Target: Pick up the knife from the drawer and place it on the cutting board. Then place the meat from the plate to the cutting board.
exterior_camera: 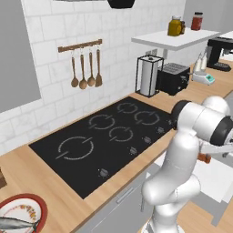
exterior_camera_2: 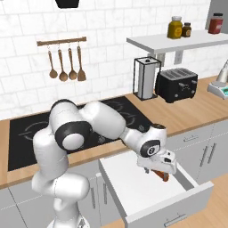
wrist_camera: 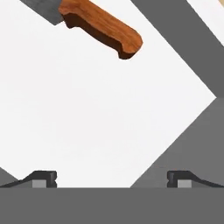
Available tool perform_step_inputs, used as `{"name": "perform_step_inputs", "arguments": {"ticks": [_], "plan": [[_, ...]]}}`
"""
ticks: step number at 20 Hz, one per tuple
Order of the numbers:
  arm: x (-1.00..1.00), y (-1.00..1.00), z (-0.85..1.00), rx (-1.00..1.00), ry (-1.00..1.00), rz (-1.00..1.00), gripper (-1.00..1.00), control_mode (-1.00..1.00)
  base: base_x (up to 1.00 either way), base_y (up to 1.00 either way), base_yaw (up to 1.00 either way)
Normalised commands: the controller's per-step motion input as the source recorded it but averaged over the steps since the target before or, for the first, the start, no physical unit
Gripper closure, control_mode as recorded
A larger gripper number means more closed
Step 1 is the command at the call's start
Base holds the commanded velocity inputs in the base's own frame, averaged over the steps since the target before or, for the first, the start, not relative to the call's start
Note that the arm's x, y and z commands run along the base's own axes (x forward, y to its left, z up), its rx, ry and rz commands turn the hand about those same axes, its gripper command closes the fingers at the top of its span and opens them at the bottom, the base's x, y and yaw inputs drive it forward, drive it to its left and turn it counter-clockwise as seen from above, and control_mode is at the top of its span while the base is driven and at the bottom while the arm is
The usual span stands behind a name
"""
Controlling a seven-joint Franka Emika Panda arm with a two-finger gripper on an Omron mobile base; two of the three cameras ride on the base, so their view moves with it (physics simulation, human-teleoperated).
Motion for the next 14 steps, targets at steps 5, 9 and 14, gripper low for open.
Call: {"name": "perform_step_inputs", "arguments": {"ticks": [5,9,14], "plan": [[0.38,-0.02,-0.53,0.0,-0.23,0.15,-1.0,-1.0,0.0,0.0,0.0],[0.61,-0.16,-0.09,0.0,-0.14,0.11,-1.0,-1.0,0.0,0.0,0.0],[0.36,-0.51,0.0,0.05,-0.01,0.05,-1.0,-1.0,0.0,0.0,0.0]]}}
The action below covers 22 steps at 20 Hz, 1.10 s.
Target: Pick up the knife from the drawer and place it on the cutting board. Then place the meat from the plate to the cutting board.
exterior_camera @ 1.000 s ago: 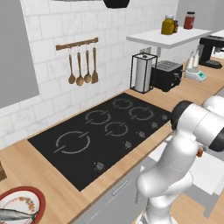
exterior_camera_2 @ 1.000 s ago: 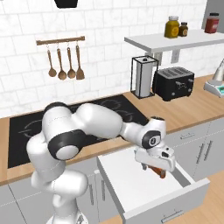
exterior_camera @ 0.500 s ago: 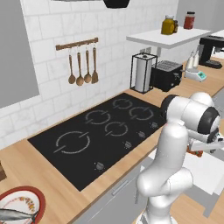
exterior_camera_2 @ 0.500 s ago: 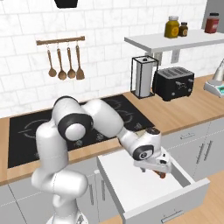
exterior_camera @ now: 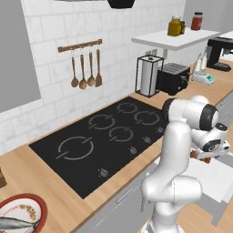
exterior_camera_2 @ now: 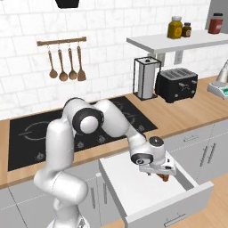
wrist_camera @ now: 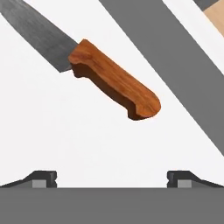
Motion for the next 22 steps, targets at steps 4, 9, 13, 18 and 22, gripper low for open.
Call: {"name": "perform_step_inputs", "arguments": {"ticks": [4,9,13,18,22], "plan": [[0.32,-0.51,-0.01,0.06,0.0,0.03,-1.0,-1.0,0.0,0.0,0.0],[0.43,-0.11,-0.13,0.05,0.0,0.01,-1.0,-1.0,0.0,0.0,0.0],[0.21,0.0,-0.31,0.0,0.0,0.01,-1.0,-1.0,0.0,0.0,0.0],[0.39,0.0,-0.36,0.0,0.0,0.0,-1.0,-1.0,0.0,0.0,0.0],[0.41,0.0,-0.37,0.0,0.01,0.0,-1.0,-1.0,0.0,0.0,0.0]]}}
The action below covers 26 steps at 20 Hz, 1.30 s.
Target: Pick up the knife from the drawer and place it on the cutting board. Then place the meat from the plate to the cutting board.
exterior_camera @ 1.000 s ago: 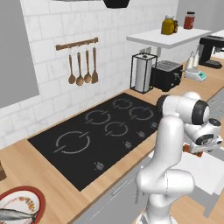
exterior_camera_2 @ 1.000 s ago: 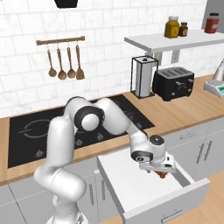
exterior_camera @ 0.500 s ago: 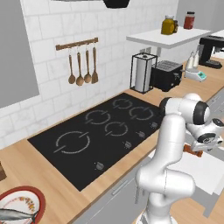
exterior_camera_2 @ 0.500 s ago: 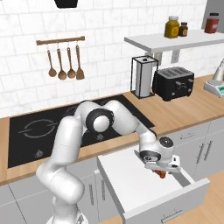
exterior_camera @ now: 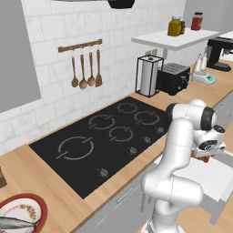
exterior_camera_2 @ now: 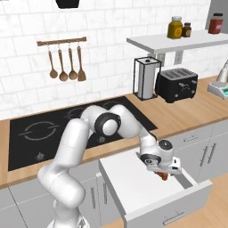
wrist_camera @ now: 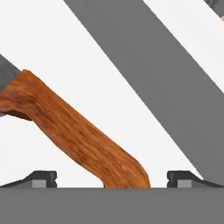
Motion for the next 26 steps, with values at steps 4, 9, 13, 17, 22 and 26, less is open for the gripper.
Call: {"name": "perform_step_inputs", "arguments": {"ticks": [4,9,13,17,22,26], "plan": [[0.12,0.0,-0.4,0.02,0.01,0.0,-1.0,-1.0,0.0,0.0,0.0],[-0.03,0.2,-0.36,0.02,0.02,0.0,-1.0,-1.0,0.0,0.0,0.0],[-0.1,0.17,-0.03,0.07,0.0,0.02,-1.0,-1.0,0.0,0.0,0.0],[-0.09,0.06,0.06,0.1,0.0,0.01,-1.0,-1.0,0.0,0.0,0.0],[0.16,0.0,-0.03,0.03,0.0,0.0,-1.0,-1.0,0.0,0.0,0.0],[0.01,0.05,-0.04,0.05,0.0,0.0,-1.0,-1.0,0.0,0.0,0.0]]}}
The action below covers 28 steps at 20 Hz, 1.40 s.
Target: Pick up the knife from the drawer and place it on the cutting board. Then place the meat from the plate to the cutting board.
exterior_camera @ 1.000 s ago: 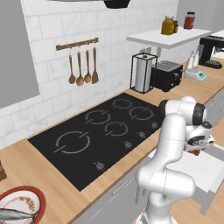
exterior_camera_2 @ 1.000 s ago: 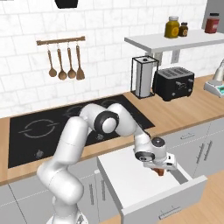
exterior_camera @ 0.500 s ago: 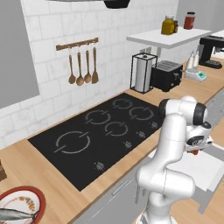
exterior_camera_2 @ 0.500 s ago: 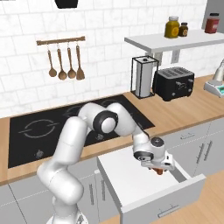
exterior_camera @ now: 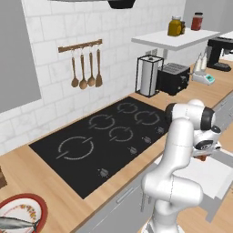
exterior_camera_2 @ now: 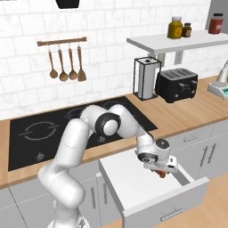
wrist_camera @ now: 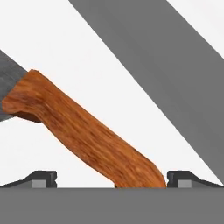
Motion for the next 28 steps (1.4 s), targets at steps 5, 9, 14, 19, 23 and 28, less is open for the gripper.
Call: {"name": "perform_step_inputs", "arguments": {"ticks": [5,9,14,19,23,28], "plan": [[-0.03,0.04,-0.14,0.08,0.1,-0.05,-1.0,-1.0,0.0,0.0,0.0],[0.26,-0.05,-0.11,0.05,0.03,-0.03,-1.0,-1.0,0.0,0.0,0.0],[0.39,-0.21,-0.02,0.05,0.0,0.0,-1.0,-1.0,0.0,0.0,0.0],[0.22,-0.08,-0.29,0.05,0.0,0.0,-1.0,-1.0,0.0,0.0,0.0],[0.02,0.0,-0.08,0.04,-0.03,0.0,1.0,-1.0,0.0,0.0,0.0],[-0.01,-0.04,0.02,0.09,-0.06,0.0,1.0,-1.0,0.0,0.0,0.0]]}}
